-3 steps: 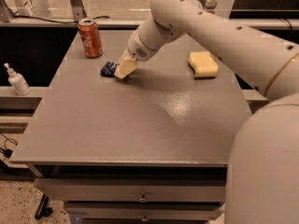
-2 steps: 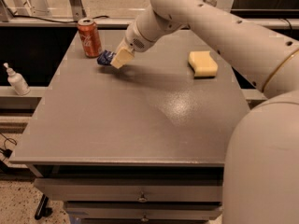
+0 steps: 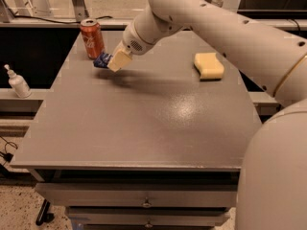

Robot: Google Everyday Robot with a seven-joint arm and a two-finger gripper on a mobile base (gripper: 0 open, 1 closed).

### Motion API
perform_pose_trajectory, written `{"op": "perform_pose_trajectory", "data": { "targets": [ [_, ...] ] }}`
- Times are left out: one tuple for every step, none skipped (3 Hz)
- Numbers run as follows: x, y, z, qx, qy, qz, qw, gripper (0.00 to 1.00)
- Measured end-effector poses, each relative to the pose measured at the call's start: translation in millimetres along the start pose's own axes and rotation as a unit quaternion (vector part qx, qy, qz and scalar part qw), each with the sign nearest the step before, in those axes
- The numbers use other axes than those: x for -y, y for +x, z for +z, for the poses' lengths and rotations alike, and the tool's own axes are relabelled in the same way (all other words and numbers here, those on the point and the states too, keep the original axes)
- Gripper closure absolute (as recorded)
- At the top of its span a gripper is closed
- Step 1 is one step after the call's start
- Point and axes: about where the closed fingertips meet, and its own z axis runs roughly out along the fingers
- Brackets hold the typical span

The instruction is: Move rxbar blueberry near coke can

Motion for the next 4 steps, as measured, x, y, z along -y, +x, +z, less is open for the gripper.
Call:
{"op": "perform_pose_trajectory", "data": {
  "targets": [
    [1, 12, 12, -0.010, -0.001, 0.011, 0.9999, 1.00],
    [11, 20, 27, -0.019, 0.002, 0.016, 0.9997, 1.00],
    [23, 20, 37, -0.024, 0.006, 0.016, 0.9996, 1.00],
    [34, 18, 45, -0.029, 0.006, 0.018, 0.9994, 0.82]
  ]
}}
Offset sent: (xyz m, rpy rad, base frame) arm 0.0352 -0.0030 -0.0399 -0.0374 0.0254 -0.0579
